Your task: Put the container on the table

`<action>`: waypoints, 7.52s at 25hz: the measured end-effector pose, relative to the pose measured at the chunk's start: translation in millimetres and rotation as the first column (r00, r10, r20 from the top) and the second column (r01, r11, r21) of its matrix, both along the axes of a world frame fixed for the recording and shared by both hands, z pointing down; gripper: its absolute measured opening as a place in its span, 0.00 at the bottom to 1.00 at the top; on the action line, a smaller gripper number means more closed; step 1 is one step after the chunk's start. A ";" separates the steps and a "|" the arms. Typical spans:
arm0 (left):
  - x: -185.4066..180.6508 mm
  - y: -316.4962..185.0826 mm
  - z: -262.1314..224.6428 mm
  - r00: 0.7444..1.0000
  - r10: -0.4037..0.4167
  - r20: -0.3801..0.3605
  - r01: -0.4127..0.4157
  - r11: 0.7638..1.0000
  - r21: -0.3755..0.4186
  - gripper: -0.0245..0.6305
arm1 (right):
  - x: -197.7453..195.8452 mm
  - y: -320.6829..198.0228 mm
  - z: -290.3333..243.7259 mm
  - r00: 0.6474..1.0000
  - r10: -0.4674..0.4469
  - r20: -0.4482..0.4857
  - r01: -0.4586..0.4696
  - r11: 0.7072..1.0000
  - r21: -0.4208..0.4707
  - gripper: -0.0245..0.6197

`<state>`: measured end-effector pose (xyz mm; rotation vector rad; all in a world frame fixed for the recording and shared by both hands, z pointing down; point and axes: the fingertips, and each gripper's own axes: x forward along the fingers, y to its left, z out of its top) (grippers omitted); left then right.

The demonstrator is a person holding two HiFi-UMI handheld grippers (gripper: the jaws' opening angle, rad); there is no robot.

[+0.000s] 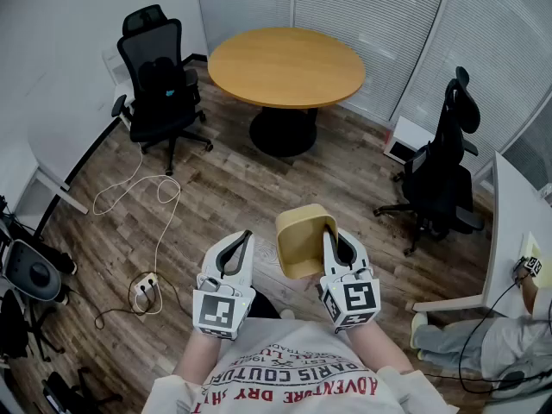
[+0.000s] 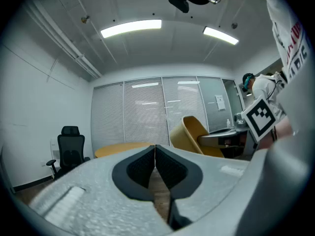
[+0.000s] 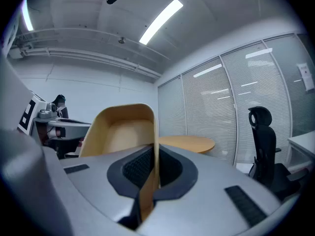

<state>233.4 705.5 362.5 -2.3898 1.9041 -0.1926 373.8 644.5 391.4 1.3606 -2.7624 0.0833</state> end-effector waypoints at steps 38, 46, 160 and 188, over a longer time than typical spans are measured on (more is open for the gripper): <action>-132.4 -164.5 17.1 0.998 -0.002 -0.055 -0.002 0.997 -0.074 0.06 | -109.7 -160.4 37.2 0.998 0.064 0.002 -0.063 0.985 -0.162 0.05; -211.0 -250.8 2.3 0.995 0.073 -0.063 -0.077 0.995 -0.061 0.06 | -178.8 -234.4 21.1 0.988 0.149 -0.030 -0.151 0.978 -0.141 0.05; -357.0 -966.9 146.8 0.932 0.330 -0.152 -0.363 0.845 -0.391 0.06 | -314.4 -911.2 284.2 0.864 0.373 -0.338 -0.502 0.593 -0.629 0.20; -334.0 -929.2 73.6 0.928 0.349 -0.130 -0.370 0.904 -0.211 0.06 | -321.1 -869.8 88.9 0.948 0.311 -0.066 -0.316 0.902 -0.295 0.05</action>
